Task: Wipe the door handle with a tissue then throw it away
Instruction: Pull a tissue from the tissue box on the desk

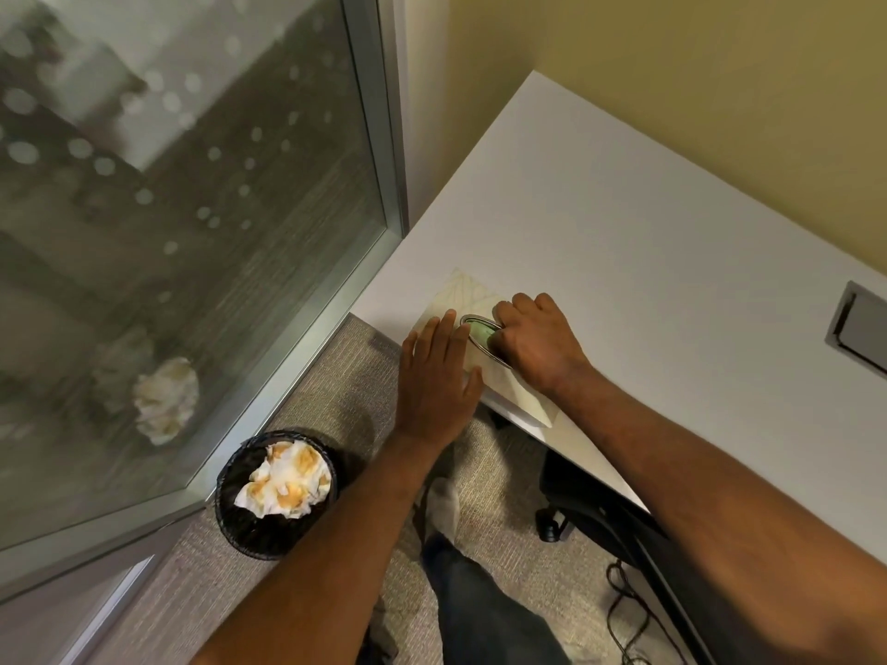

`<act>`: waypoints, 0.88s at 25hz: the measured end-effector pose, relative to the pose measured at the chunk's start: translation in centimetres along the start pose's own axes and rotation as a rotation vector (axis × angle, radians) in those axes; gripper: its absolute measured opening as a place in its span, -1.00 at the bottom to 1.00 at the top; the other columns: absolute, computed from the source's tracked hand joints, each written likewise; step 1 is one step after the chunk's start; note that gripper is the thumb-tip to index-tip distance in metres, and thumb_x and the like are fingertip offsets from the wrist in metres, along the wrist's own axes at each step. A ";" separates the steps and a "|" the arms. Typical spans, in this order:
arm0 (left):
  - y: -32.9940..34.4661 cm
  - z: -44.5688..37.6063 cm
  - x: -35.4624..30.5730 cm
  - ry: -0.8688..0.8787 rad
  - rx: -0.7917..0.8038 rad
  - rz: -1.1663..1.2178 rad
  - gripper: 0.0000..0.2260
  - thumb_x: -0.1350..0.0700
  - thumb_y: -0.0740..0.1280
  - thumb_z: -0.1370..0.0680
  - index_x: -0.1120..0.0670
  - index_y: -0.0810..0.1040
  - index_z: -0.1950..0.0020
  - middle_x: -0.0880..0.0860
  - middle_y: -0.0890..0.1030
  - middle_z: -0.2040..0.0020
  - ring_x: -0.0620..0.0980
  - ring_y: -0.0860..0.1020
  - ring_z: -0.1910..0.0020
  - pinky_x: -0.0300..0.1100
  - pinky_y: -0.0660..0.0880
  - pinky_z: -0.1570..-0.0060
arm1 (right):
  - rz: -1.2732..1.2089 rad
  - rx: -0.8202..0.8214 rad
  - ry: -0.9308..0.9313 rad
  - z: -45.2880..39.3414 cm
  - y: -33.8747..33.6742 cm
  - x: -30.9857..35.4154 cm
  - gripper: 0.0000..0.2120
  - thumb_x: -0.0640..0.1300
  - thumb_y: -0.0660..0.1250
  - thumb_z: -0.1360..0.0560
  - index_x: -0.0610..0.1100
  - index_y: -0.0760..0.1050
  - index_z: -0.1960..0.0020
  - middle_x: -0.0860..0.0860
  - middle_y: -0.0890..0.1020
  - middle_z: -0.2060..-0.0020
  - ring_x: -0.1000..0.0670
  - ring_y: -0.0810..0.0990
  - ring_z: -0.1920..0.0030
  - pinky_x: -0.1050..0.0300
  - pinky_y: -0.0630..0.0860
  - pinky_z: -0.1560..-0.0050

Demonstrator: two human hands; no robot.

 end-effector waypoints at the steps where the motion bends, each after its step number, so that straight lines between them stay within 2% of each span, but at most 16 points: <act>1: 0.1 0.0 0.1 0.001 -0.013 0.004 -0.49 0.00 0.37 -0.62 0.16 0.43 -0.52 0.18 0.39 -0.58 0.19 0.34 -0.55 0.22 0.33 -0.48 | -0.009 -0.014 -0.022 -0.2 0.2 -0.1 -0.94 -0.09 0.47 -0.44 -0.03 0.69 0.21 -0.02 0.54 0.21 -0.14 0.51 0.13 -0.02 0.30 0.14; 5: 0.0 -0.1 0.0 -0.015 -0.009 0.000 -0.49 -0.01 0.36 -0.62 0.16 0.43 -0.52 0.17 0.38 -0.58 0.18 0.33 -0.56 0.21 0.33 -0.48 | -0.036 -0.052 -0.068 -0.8 0.2 -0.4 -0.93 -0.14 0.45 -0.47 -0.09 0.68 0.18 -0.04 0.58 0.18 -0.11 0.52 0.12 0.00 0.31 0.15; 8: 0.0 -0.1 0.0 -0.019 -0.002 0.018 -0.49 -0.01 0.36 -0.63 0.15 0.42 -0.53 0.16 0.37 -0.59 0.17 0.32 -0.57 0.21 0.30 -0.50 | -0.104 -0.026 -0.100 -0.6 0.1 -0.9 -0.82 -0.12 0.31 -0.57 -0.11 0.68 0.09 -0.07 0.58 0.12 -0.12 0.51 0.09 0.00 0.33 0.15; 11: -0.1 0.0 0.0 -0.024 0.007 0.018 -0.49 -0.01 0.37 -0.63 0.15 0.42 -0.54 0.16 0.36 -0.59 0.17 0.31 -0.58 0.22 0.29 -0.51 | -0.361 0.055 -0.091 0.5 -0.7 -1.9 -0.82 -0.07 0.30 -0.59 -0.05 0.65 0.11 -0.04 0.54 0.13 -0.08 0.49 0.12 -0.03 0.45 0.19; 14: -0.2 0.0 0.0 -0.020 0.025 0.011 -0.48 -0.01 0.36 -0.64 0.15 0.40 -0.56 0.17 0.35 -0.60 0.18 0.29 -0.59 0.23 0.28 -0.52 | -0.898 0.083 0.090 2.3 -1.3 -2.8 -0.85 -0.11 0.37 -0.51 0.07 0.50 0.21 0.03 0.57 0.17 0.02 0.55 0.15 -0.01 0.54 0.14; 16: -0.3 0.1 0.0 -0.017 0.032 0.012 -0.48 -0.02 0.35 -0.64 0.14 0.38 -0.56 0.17 0.34 -0.60 0.19 0.29 -0.59 0.22 0.28 -0.52 | -1.188 0.043 0.235 3.4 -1.3 -2.9 -0.86 -0.13 0.39 -0.49 0.06 0.48 0.18 -0.01 0.63 0.13 0.01 0.61 0.11 0.06 0.54 0.06; 20: -0.7 -0.1 -0.1 -0.023 0.040 0.007 -0.49 -0.01 0.35 -0.64 0.14 0.39 -0.55 0.17 0.36 -0.59 0.19 0.31 -0.57 0.22 0.30 -0.50 | -1.403 -0.163 0.434 4.5 -1.1 -2.2 -0.89 -0.19 0.34 -0.53 0.00 0.49 0.10 -0.12 0.56 0.21 0.03 0.51 0.19 0.06 0.44 0.15; 22: -1.0 -0.1 -0.1 -0.013 0.057 0.006 -0.49 -0.02 0.32 -0.65 0.13 0.38 -0.56 0.16 0.33 -0.60 0.16 0.28 -0.58 0.19 0.26 -0.52 | -1.480 -0.269 0.506 4.8 -1.4 -1.5 -0.95 -0.18 0.32 -0.53 -0.06 0.47 0.07 -0.05 0.50 0.26 0.04 0.45 0.23 0.04 0.40 0.16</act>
Point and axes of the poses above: each hand's wrist, its own z-axis away from the middle knuckle, its own y-axis out of the palm, x = y × z, the point moved 1 cm from there along -z, towards the middle knuckle
